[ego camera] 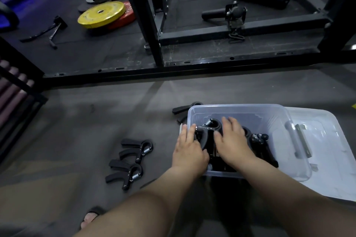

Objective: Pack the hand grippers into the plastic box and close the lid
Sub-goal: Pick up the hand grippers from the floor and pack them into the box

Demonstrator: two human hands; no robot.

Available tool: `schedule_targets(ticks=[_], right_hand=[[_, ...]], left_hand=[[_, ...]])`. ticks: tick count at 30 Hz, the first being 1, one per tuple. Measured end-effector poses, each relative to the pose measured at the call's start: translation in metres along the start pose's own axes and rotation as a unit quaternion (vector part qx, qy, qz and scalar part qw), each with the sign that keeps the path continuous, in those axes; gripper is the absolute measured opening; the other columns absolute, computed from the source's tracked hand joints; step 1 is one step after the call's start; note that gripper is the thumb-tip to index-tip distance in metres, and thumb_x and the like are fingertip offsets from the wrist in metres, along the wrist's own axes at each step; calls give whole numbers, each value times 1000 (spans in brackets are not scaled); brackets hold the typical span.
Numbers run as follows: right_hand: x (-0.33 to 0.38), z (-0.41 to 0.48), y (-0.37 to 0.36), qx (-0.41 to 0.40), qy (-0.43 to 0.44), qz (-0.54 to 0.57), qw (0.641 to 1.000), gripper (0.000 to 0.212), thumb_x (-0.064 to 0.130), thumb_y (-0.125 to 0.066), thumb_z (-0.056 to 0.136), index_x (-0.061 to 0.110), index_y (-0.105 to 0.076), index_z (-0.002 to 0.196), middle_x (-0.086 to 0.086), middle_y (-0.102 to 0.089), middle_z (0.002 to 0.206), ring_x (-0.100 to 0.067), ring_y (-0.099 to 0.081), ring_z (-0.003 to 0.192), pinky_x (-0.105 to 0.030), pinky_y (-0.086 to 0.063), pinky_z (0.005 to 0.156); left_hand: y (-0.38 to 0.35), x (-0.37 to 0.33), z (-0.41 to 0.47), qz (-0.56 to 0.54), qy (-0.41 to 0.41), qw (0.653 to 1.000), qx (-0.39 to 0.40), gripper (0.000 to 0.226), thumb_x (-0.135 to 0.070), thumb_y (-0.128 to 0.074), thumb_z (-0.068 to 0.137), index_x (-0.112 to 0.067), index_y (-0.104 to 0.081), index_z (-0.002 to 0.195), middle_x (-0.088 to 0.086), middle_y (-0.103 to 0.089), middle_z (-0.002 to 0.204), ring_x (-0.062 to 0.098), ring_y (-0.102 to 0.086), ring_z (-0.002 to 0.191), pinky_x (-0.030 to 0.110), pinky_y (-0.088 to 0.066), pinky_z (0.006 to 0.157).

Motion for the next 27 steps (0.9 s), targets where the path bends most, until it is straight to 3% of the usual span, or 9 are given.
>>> schedule_targets(ticks=[4,7,10,16,21,23,27], right_hand=[[17,-2,-21,113,6,-32,993,64,30,-38,100,8,-14,154,-10,-1,162,-28,-3,149,-40,-10,121],[24,0,-21,91,-19,-31,995,61,25,-40,97,7,-22,152,-12,-9,161,-29,-9,147,-41,-15,120],[32,5,-20,52,-18,-78,995,58,31,-40,95,10,-29,148,-14,-18,156,-32,-18,143,-43,-21,117],[58,5,-37,56,38,-90,994,64,47,-28,100,20,-12,156,-11,-8,162,-26,-5,149,-44,-9,120],[68,5,-55,52,77,-123,988,75,53,-20,96,12,0,156,-5,-6,163,-20,-3,150,-44,-4,120],[67,2,-60,28,81,-148,985,81,55,-19,90,8,-9,156,-8,-18,161,-24,-14,149,-47,-11,118],[68,2,-63,13,78,-171,982,80,52,-34,86,7,-29,152,-12,-43,149,-29,-37,140,-50,-22,110]], left_hand=[[-3,5,3,-6,-13,1000,0,51,-38,-36,97,-4,-55,131,-1,4,163,22,16,149,37,-2,121],[-5,16,-2,-46,-74,995,-53,63,-43,-26,93,-4,-53,133,5,-11,163,26,1,150,42,-13,121],[-8,38,-9,-86,-100,983,-128,59,-40,-30,91,-8,-47,138,11,-26,157,27,-21,146,42,-22,119],[-6,92,0,-153,68,973,-156,61,-42,-26,90,-9,-46,136,9,-43,141,24,-39,133,36,-29,114],[-4,142,32,-69,162,983,-46,43,-25,-42,95,-10,-47,134,9,-36,142,29,-35,131,38,-29,108],[1,153,50,-54,161,985,-17,42,-23,-41,95,-7,-47,132,11,-36,141,33,-35,129,40,-32,107],[12,158,94,-40,118,992,30,42,-25,-40,95,-6,-49,131,11,-40,140,33,-37,129,39,-32,107]])
Point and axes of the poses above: each hand's wrist, its own z-axis towards the middle knuckle, its own y-axis out of the back of the hand, x = y × z, the point moved 2 cm from there along z, towards the middle knuckle
